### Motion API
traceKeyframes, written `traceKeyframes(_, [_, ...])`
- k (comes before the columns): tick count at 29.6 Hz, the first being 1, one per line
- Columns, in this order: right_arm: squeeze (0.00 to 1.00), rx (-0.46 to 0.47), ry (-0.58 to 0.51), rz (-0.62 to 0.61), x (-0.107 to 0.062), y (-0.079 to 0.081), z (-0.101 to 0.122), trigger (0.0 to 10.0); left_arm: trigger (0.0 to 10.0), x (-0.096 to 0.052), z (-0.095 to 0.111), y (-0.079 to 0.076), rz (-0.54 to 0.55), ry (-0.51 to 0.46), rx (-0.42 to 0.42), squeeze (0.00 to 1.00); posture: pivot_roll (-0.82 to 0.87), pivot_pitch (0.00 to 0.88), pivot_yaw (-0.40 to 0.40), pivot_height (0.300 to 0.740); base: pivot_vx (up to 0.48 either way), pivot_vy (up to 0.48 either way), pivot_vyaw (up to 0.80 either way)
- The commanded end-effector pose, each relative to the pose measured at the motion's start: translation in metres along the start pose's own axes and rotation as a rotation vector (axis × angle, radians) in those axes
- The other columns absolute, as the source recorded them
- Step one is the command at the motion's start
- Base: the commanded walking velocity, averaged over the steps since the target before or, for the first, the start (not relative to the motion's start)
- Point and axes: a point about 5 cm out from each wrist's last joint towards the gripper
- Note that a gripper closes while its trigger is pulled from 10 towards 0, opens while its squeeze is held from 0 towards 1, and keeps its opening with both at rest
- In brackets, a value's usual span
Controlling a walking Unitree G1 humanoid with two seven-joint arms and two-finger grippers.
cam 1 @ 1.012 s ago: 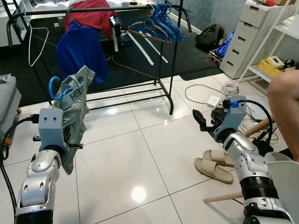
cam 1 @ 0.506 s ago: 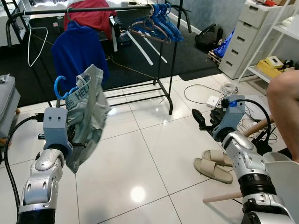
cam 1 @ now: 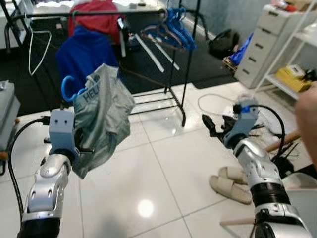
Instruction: Hang hanger
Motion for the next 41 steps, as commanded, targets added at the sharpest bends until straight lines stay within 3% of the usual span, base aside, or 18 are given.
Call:
traceKeyframes(1, [0.0, 0.005, 0.005, -0.017, -0.002, -0.005, -0.003, 10.0, 10.0, 0.0, 0.001, -0.002, -0.015, -0.004, 0.013, 0.0, -0.06, 0.114, -0.019, 0.74, 0.337, 0.0, 0.0])
traceKeyframes(10, [0.0, 0.008, 0.003, -0.017, -0.002, -0.004, -0.003, 10.0, 10.0, 0.001, 0.002, -0.014, -0.069, -0.005, 0.039, 0.0, -0.06, 0.116, -0.015, 0.74, 0.349, 0.0, 0.0])
traceKeyframes(16, [0.0, 0.0, 0.019, -0.007, -0.002, -0.003, -0.005, 10.0, 10.0, 0.001, 0.0, -0.017, -0.078, -0.004, 0.05, 0.0, -0.06, 0.114, -0.016, 0.74, 0.352, 0.0, -0.8])
traceKeyframes(24, [0.0, 0.007, 0.002, -0.009, -0.002, -0.003, -0.005, 10.0, 10.0, 0.001, -0.002, -0.021, -0.083, 0.013, 0.12, 0.0, -0.07, 0.109, -0.016, 0.74, 0.351, 0.0, 0.0])
traceKeyframes(41, [0.0, -0.007, 0.004, 0.005, 0.0, 0.0, -0.005, 10.0, 10.0, 0.006, -0.006, -0.031, -0.08, 0.039, 0.187, 0.0, -0.07, 0.109, -0.011, 0.74, 0.345, 0.0, 0.0])
Point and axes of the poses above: a point about 5 cm out from each wrist's last joint towards the gripper, its own x axis pointing out of the wrist towards the gripper, its own z axis along the axis of the wrist's last joint, y = z × x, and after that the axes turned 10 degrees about -x, right-handed
